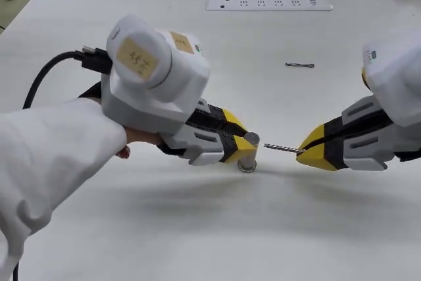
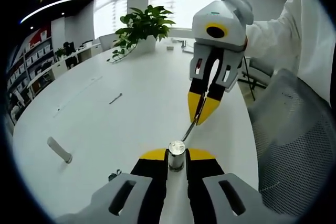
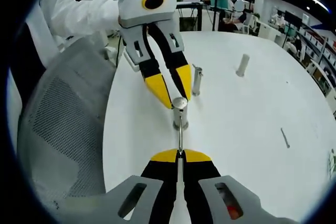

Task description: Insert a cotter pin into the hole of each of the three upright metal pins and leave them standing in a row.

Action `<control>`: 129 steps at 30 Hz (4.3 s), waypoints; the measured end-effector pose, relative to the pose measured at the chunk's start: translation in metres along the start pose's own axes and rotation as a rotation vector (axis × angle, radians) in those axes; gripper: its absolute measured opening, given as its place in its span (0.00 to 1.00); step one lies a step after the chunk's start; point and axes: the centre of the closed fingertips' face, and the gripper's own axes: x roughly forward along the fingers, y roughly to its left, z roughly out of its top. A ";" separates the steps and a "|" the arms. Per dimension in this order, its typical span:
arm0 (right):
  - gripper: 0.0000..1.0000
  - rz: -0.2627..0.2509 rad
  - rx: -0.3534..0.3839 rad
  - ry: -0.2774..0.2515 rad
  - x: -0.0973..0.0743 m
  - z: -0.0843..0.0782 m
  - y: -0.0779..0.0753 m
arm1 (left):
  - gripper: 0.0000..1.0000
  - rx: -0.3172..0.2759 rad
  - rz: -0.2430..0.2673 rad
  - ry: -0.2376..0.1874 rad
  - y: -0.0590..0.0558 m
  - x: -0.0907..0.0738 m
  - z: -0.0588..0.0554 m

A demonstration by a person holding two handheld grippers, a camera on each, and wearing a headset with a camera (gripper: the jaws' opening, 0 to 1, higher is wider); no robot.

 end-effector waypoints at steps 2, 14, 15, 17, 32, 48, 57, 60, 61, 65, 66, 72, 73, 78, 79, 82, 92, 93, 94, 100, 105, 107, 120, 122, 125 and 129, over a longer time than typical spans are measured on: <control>0.00 -0.003 -0.005 0.000 0.000 0.000 -0.001 | 0.10 0.009 0.000 0.002 0.000 0.000 -0.001; 0.00 -0.007 -0.039 -0.006 0.002 0.007 -0.006 | 0.08 0.026 -0.001 0.019 0.001 -0.003 -0.004; 0.00 -0.006 -0.044 -0.003 0.003 0.007 -0.006 | 0.06 0.030 -0.003 0.027 0.001 -0.003 -0.006; 0.00 -0.008 -0.054 0.001 0.004 0.008 -0.006 | 0.00 0.032 -0.012 0.036 -0.001 -0.003 -0.007; 0.00 -0.006 -0.081 0.008 0.006 0.012 -0.006 | 0.24 0.044 -0.015 0.008 0.003 0.001 0.003; 0.00 -0.006 -0.094 0.009 0.006 0.012 -0.006 | 0.10 0.140 -0.060 0.051 0.003 0.010 0.005; 0.00 -0.007 -0.118 0.017 0.013 0.016 -0.007 | 0.10 0.126 -0.045 0.059 0.003 0.010 0.003; 0.00 -0.002 -0.127 0.013 0.016 0.019 -0.008 | 0.10 0.123 -0.043 0.062 0.002 0.009 0.003; 0.00 0.001 -0.133 0.011 0.017 0.021 -0.007 | 0.10 0.123 -0.042 0.063 0.002 0.009 0.003; 0.00 0.008 -0.147 0.003 0.022 0.027 -0.005 | 0.10 0.121 -0.042 0.065 0.001 0.008 0.003; 0.00 0.013 -0.152 0.002 0.023 0.029 -0.004 | 0.10 0.125 -0.044 0.067 0.000 0.009 0.003; 0.00 0.022 -0.177 0.003 0.028 0.033 -0.001 | 0.10 0.141 -0.053 0.073 -0.005 0.010 0.005; 0.00 0.022 -0.172 0.002 0.029 0.033 -0.001 | 0.10 0.142 -0.052 0.075 -0.005 0.010 0.004; 0.11 0.011 -0.089 -0.001 0.028 0.027 -0.003 | 0.10 0.141 -0.051 0.076 -0.006 0.010 0.004; 0.16 0.004 -0.090 -0.001 0.027 0.026 -0.002 | 0.10 0.141 -0.050 0.076 -0.006 0.010 0.004; 0.14 0.002 -0.068 -0.013 0.020 0.022 0.000 | 0.10 0.138 -0.048 0.076 -0.006 0.009 0.004; 0.03 -0.028 -0.015 -0.086 0.006 0.030 -0.001 | 0.10 0.138 -0.046 0.077 -0.006 0.009 0.004; 0.01 -0.025 -0.020 -0.082 0.006 0.029 0.000 | 0.10 0.138 -0.045 0.077 -0.006 0.009 0.004; 0.00 -0.017 -0.021 -0.078 0.007 0.029 0.001 | 0.10 0.137 -0.045 0.077 -0.006 0.009 0.004; 0.00 -0.023 -0.021 -0.076 0.010 0.030 0.002 | 0.10 0.133 -0.044 0.078 -0.006 0.009 0.004; 0.00 -0.012 -0.008 -0.090 0.012 0.035 0.003 | 0.10 0.129 -0.042 0.076 -0.006 0.008 0.004; 0.00 -0.013 -0.027 -0.082 0.013 0.035 0.002 | 0.10 0.128 -0.041 0.076 -0.006 0.008 0.004; 0.00 -0.025 -0.017 -0.090 0.008 0.035 -0.001 | 0.14 -0.031 -0.031 -0.053 -0.003 -0.006 0.013; 0.03 -0.022 -0.005 -0.096 0.007 0.034 -0.001 | 0.25 -0.046 -0.025 -0.063 -0.002 -0.013 0.012; 0.06 -0.023 -0.004 -0.098 0.006 0.036 -0.001 | 0.41 -0.061 -0.020 -0.092 -0.005 -0.019 0.012; 0.09 -0.017 -0.005 -0.102 0.007 0.039 0.001 | 0.51 -0.119 -0.028 -0.156 -0.012 -0.026 0.014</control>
